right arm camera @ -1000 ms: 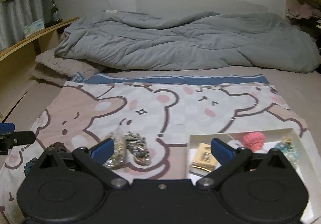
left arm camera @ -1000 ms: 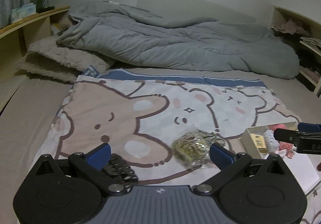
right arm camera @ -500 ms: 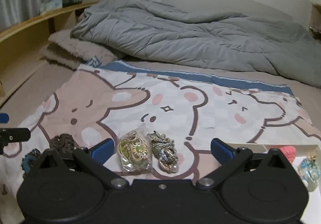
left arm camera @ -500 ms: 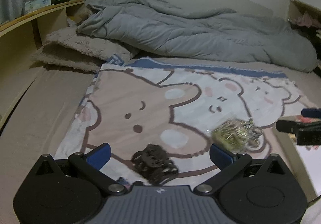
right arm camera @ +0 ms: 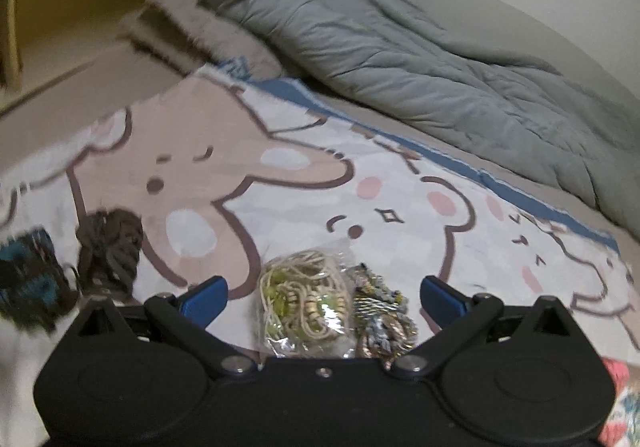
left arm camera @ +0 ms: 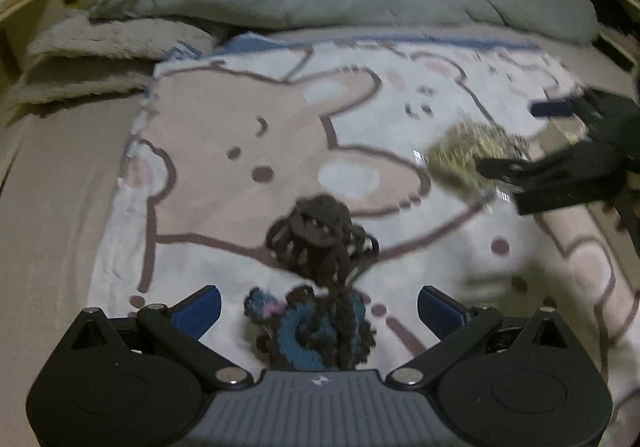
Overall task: Organize objects
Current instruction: 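Grasp the blue-brown crocheted piece with the left tool while the right tool grasps the beaded-cord bag, then carry the crocheted piece and the beaded-cord bag over the white box with both tools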
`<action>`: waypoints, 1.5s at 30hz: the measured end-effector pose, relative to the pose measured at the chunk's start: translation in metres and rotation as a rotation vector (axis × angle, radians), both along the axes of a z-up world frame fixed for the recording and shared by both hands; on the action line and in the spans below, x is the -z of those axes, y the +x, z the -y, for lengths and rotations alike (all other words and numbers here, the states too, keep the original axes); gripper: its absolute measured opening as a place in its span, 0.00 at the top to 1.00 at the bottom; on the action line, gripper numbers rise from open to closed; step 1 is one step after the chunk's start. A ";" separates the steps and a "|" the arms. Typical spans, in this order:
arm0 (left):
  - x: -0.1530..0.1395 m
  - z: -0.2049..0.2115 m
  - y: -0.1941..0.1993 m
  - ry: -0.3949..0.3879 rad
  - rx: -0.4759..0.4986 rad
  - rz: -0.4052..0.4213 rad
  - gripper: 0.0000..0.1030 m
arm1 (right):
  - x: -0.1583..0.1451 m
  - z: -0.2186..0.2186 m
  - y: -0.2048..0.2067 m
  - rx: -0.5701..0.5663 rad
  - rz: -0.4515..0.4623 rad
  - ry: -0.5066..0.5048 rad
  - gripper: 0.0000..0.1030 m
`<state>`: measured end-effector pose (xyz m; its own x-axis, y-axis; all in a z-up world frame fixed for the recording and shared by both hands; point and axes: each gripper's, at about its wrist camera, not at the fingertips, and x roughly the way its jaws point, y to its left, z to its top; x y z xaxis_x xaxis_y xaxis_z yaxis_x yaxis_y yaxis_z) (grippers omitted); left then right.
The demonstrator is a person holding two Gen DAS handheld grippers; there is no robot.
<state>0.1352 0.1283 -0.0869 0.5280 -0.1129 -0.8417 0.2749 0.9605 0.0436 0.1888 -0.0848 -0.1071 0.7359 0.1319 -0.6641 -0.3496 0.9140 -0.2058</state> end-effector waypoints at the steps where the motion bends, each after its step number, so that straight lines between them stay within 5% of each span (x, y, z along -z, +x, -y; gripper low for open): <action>1: 0.003 0.000 0.000 0.006 0.009 -0.011 0.01 | 0.005 -0.004 0.002 -0.013 -0.004 -0.022 0.00; 7: 0.022 -0.006 0.003 0.001 0.063 -0.100 0.06 | 0.030 -0.027 0.011 -0.054 -0.027 -0.163 0.00; 14: 0.044 -0.006 0.008 0.013 0.094 -0.168 0.24 | 0.043 -0.033 0.023 -0.039 -0.065 -0.194 0.00; 22: 0.054 -0.010 0.015 0.027 0.075 -0.182 0.43 | 0.052 -0.029 0.031 -0.018 -0.133 -0.200 0.29; 28: 0.050 -0.015 0.014 0.008 0.054 -0.182 0.52 | 0.045 -0.023 0.034 0.016 -0.165 -0.134 0.43; 45: 0.000 -0.018 -0.003 -0.089 -0.054 -0.043 0.56 | -0.017 0.007 0.008 0.087 -0.110 0.108 0.47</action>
<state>0.1317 0.1465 -0.0871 0.4994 -0.1606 -0.8514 0.2224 0.9735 -0.0532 0.1972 -0.0913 -0.0898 0.6713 0.1459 -0.7266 -0.2832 0.9565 -0.0695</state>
